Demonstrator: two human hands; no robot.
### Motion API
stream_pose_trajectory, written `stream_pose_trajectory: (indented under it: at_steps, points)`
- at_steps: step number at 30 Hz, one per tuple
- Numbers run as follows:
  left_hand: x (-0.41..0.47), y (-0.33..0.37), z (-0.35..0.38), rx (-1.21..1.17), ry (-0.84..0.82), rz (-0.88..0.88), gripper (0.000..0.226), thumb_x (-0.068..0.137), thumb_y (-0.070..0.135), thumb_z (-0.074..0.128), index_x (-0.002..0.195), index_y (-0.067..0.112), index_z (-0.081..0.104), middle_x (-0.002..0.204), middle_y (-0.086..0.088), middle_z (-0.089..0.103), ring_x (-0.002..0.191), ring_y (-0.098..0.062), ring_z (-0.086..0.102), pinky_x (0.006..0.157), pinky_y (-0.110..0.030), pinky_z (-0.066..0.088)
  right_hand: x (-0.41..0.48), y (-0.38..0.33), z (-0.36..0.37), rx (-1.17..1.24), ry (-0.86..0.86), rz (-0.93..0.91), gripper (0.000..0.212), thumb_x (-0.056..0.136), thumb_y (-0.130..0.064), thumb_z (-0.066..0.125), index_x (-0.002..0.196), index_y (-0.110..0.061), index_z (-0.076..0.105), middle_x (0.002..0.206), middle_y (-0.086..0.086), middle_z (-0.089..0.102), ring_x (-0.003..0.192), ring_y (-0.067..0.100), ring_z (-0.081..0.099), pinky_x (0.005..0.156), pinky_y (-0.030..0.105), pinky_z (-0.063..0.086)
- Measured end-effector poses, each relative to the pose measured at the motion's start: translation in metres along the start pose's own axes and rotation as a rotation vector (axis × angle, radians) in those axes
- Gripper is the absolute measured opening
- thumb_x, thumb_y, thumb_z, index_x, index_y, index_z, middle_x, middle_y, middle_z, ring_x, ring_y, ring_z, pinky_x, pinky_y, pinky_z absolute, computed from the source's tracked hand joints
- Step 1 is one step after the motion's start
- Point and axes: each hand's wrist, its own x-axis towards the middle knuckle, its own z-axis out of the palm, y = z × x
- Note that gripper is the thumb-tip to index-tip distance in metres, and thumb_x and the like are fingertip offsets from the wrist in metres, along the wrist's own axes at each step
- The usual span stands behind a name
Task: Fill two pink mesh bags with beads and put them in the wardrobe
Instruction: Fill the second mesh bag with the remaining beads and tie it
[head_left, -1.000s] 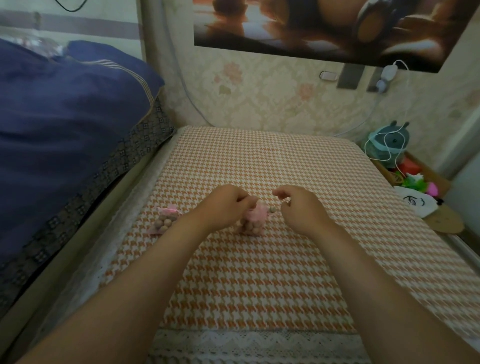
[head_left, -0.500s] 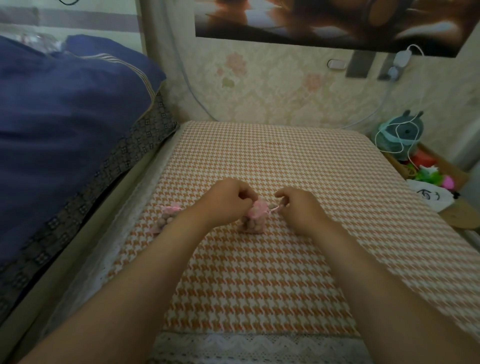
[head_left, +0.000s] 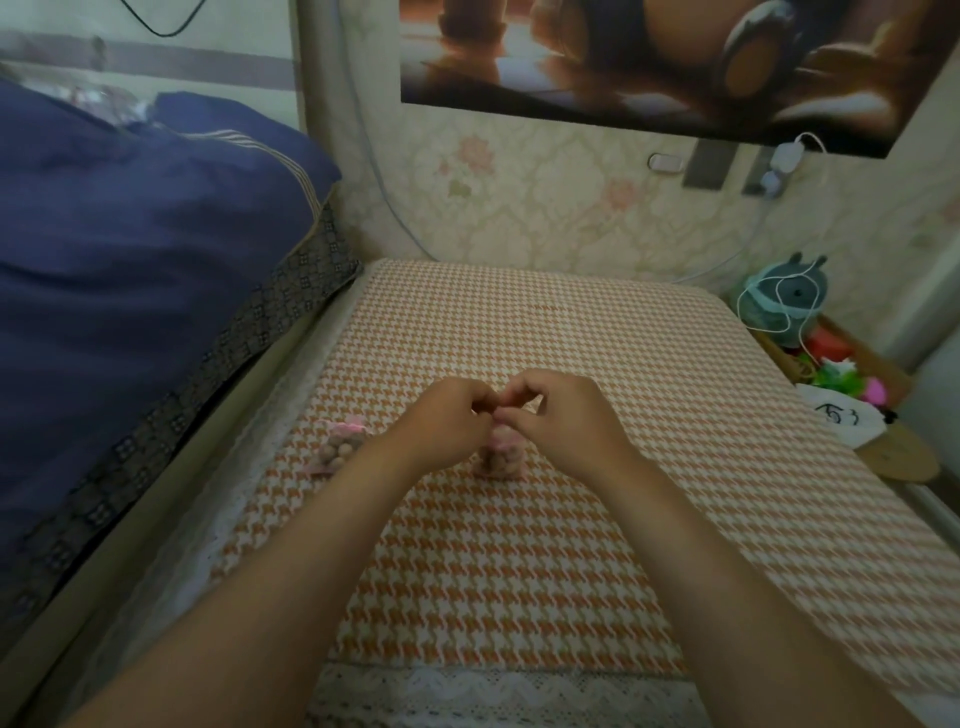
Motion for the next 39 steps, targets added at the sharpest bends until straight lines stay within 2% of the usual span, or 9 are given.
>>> stream_pose_trajectory:
  at_steps: [5,9,11,15,22,27,32,36,39]
  points:
    - [0.001,-0.004,-0.002,-0.019,0.016,0.004,0.023,0.091,0.014,0.056,0.101,0.021,0.075,0.088,0.009,0.067,0.078,-0.001,0.058,0.063,-0.014,0.039,-0.001,0.004,0.000,-0.116,-0.032,-0.050,0.014,0.091,-0.034,0.066,0.100,-0.033,0.078,0.099,-0.018,0.070,0.085,-0.004,0.059,0.079,0.029,0.052]
    - [0.003,-0.004,-0.003,-0.022,0.016,0.004,0.026,0.089,0.011,0.054,0.102,0.021,0.075,0.092,0.008,0.070,0.081,-0.004,0.062,0.064,-0.015,0.041,-0.002,0.006,-0.003,-0.232,-0.088,-0.044,0.028,0.090,-0.019,0.057,0.102,-0.038,0.074,0.113,-0.022,0.056,0.080,-0.006,0.051,0.063,0.017,0.036]
    - [0.005,-0.004,-0.003,0.004,0.013,0.004,0.028,0.088,0.012,0.054,0.104,0.021,0.076,0.096,0.008,0.071,0.085,-0.004,0.062,0.067,-0.014,0.041,-0.003,0.007,-0.003,-0.334,-0.161,-0.045,0.028,0.089,-0.024,0.055,0.104,-0.039,0.074,0.117,-0.023,0.052,0.088,-0.002,0.052,0.063,0.017,0.033]
    - [0.007,-0.003,-0.002,0.024,0.019,0.009,0.028,0.088,0.011,0.055,0.106,0.020,0.075,0.100,0.008,0.071,0.088,-0.004,0.061,0.073,-0.015,0.043,-0.002,0.011,0.002,-0.397,-0.259,-0.011,0.027,0.092,-0.032,0.053,0.109,-0.038,0.073,0.121,-0.017,0.054,0.102,0.008,0.057,0.072,0.028,0.043]
    - [0.011,-0.004,-0.001,0.053,0.037,0.020,0.024,0.088,0.013,0.057,0.099,0.021,0.076,0.094,0.011,0.071,0.085,-0.004,0.062,0.079,-0.019,0.046,0.008,0.022,-0.007,-0.134,0.053,0.119,0.035,0.087,-0.008,0.054,0.107,-0.030,0.070,0.118,-0.010,0.062,0.097,0.010,0.060,0.088,0.033,0.050]
    - [0.010,-0.003,0.002,0.060,0.051,0.028,0.016,0.086,0.022,0.063,0.094,0.026,0.075,0.089,0.010,0.072,0.080,-0.005,0.063,0.075,-0.025,0.053,0.007,0.052,0.000,-0.397,-0.244,0.150,0.046,0.089,-0.012,0.058,0.131,-0.029,0.064,0.138,-0.003,0.059,0.127,0.022,0.054,0.104,0.040,0.045]
    - [0.011,-0.005,0.003,0.038,0.043,0.019,0.016,0.086,0.021,0.062,0.095,0.027,0.075,0.090,0.010,0.071,0.078,-0.006,0.064,0.071,-0.025,0.055,0.009,0.062,0.015,-0.415,-0.301,0.117,0.041,0.094,-0.009,0.053,0.127,-0.028,0.069,0.122,-0.002,0.069,0.111,0.022,0.064,0.091,0.035,0.052]
    - [0.013,-0.006,0.004,0.033,0.038,0.015,0.016,0.088,0.021,0.062,0.097,0.025,0.075,0.093,0.013,0.067,0.078,0.001,0.059,0.069,-0.017,0.046,0.011,0.066,0.021,-0.404,-0.267,0.141,0.025,0.093,-0.015,0.060,0.106,-0.028,0.077,0.104,0.001,0.072,0.097,0.023,0.067,0.076,0.030,0.049]
    - [0.011,-0.007,0.003,0.031,0.034,0.021,0.016,0.088,0.021,0.062,0.098,0.025,0.074,0.091,0.017,0.066,0.076,0.006,0.057,0.065,-0.010,0.041,0.008,0.065,0.016,-0.321,-0.183,0.184,0.021,0.094,-0.018,0.061,0.107,-0.025,0.076,0.108,0.000,0.072,0.099,0.021,0.066,0.085,0.035,0.053]
